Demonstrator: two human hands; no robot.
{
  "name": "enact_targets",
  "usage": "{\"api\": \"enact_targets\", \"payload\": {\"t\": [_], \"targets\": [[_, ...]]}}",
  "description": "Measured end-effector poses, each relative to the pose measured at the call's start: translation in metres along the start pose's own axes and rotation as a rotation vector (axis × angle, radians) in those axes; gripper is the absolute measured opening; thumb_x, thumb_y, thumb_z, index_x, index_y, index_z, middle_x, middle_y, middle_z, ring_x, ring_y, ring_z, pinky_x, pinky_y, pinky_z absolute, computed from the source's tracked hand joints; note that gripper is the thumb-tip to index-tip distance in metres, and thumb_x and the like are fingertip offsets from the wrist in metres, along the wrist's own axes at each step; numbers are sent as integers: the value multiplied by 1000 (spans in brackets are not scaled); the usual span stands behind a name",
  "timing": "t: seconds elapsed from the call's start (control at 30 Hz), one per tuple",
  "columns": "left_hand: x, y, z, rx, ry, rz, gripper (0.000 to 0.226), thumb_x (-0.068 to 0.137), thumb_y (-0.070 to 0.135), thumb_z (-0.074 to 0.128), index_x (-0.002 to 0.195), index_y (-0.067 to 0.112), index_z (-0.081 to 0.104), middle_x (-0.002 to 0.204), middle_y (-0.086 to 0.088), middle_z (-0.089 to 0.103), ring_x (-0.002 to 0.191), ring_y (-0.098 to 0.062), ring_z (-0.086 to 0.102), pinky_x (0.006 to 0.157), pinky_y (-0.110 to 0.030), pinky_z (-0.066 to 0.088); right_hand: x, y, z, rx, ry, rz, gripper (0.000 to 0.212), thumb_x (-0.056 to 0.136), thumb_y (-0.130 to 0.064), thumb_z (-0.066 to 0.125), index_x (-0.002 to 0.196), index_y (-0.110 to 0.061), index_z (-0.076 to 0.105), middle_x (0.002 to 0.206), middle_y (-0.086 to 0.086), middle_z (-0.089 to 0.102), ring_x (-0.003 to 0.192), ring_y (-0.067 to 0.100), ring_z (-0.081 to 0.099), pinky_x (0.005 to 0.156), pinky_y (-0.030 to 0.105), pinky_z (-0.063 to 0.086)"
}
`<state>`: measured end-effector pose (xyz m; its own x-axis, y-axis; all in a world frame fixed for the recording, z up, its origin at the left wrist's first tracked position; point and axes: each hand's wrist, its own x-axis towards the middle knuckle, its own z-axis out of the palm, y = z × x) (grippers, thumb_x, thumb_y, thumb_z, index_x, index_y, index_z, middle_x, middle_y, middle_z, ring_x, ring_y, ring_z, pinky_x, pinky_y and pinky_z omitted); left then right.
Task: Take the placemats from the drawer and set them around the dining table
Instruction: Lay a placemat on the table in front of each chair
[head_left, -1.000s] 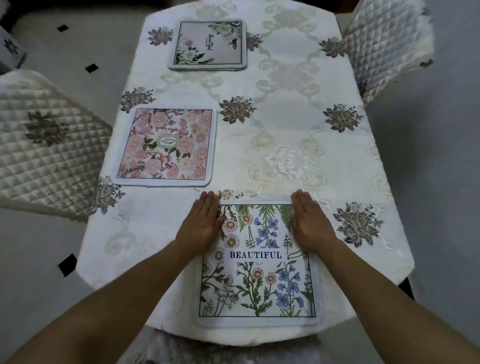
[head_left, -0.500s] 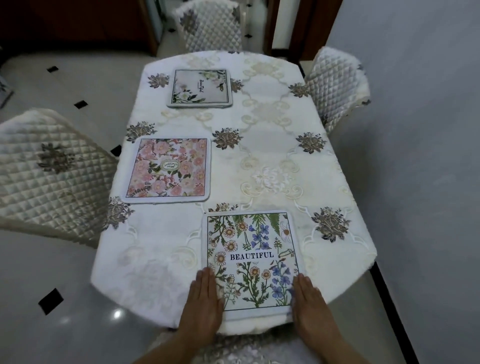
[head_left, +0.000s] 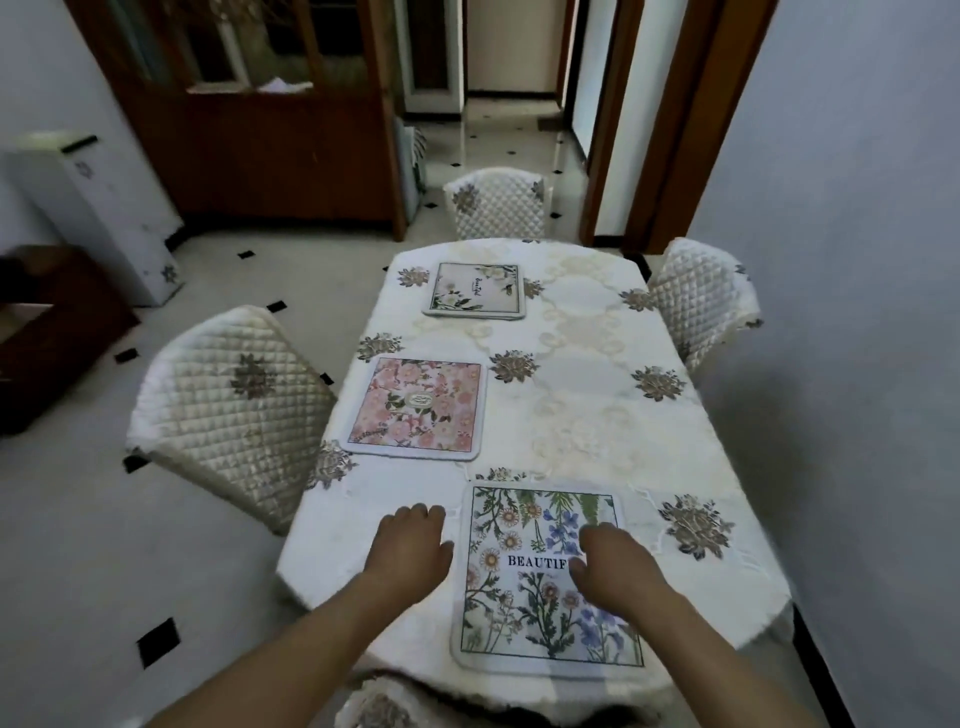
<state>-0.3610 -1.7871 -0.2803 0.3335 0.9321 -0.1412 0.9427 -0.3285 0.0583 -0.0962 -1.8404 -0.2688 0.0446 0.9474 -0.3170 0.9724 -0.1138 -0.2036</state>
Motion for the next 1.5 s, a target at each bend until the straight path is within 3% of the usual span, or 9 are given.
{"api": "enact_targets", "payload": {"t": [0.07, 0.2, 0.37, 0.53, 0.77, 1.03, 1.5], "targets": [[-11, -15, -20, -16, 55, -47, 35, 92, 44, 44, 112, 17, 52, 105, -6, 59, 98, -28, 56, 81, -38, 42, 5, -23, -22, 3, 45, -81, 21, 91, -37, 47, 94, -17, 51, 94, 6, 55, 88, 25, 58, 68, 33, 45], [-43, -43, -42, -50, 137, -148, 32, 91, 43, 47, 108, 17, 53, 101, -6, 59, 98, -29, 55, 81, -40, 43, 10, -70, -45, -8, 96, -233, 27, 92, -39, 47, 104, -16, 52, 100, 7, 55, 91, 26, 57, 66, 33, 42], [-100, -86, -51, -100, 181, -275, 30, 88, 41, 50, 103, 15, 56, 102, -6, 62, 95, -32, 58, 80, -40, 47, 5, -141, -40, -2, 102, -403, 27, 90, -39, 48, 98, -13, 52, 96, 9, 54, 87, 29, 56, 72, 37, 49], [-148, -146, -58, -133, 200, -371, 23, 89, 37, 49, 101, 19, 55, 99, -5, 60, 94, -26, 54, 80, -37, 42, 3, -223, -29, -84, 81, -527, 28, 92, -41, 49, 100, -14, 52, 97, 8, 55, 86, 28, 57, 71, 36, 47], [-197, -280, -51, -92, 177, -478, 30, 89, 45, 44, 104, 20, 53, 104, -4, 60, 97, -25, 53, 87, -38, 41, 13, -374, 3, -105, 80, -627, 28, 88, -38, 48, 102, -16, 57, 104, 9, 63, 94, 29, 62, 74, 34, 48], [-243, -431, -57, -85, 106, -552, 31, 91, 42, 43, 107, 17, 52, 108, -7, 59, 101, -27, 51, 93, -40, 39, 17, -549, 39, -121, 68, -644, 30, 86, -43, 50, 99, -19, 61, 94, 6, 67, 85, 28, 65, 76, 36, 55], [-191, -598, -67, -118, 98, -617, 33, 92, 43, 44, 108, 15, 53, 107, -7, 59, 101, -27, 52, 92, -38, 38, 131, -708, 47, -206, 53, -702, 28, 86, -41, 49, 98, -18, 58, 99, 6, 64, 89, 26, 61, 79, 37, 51]]}}
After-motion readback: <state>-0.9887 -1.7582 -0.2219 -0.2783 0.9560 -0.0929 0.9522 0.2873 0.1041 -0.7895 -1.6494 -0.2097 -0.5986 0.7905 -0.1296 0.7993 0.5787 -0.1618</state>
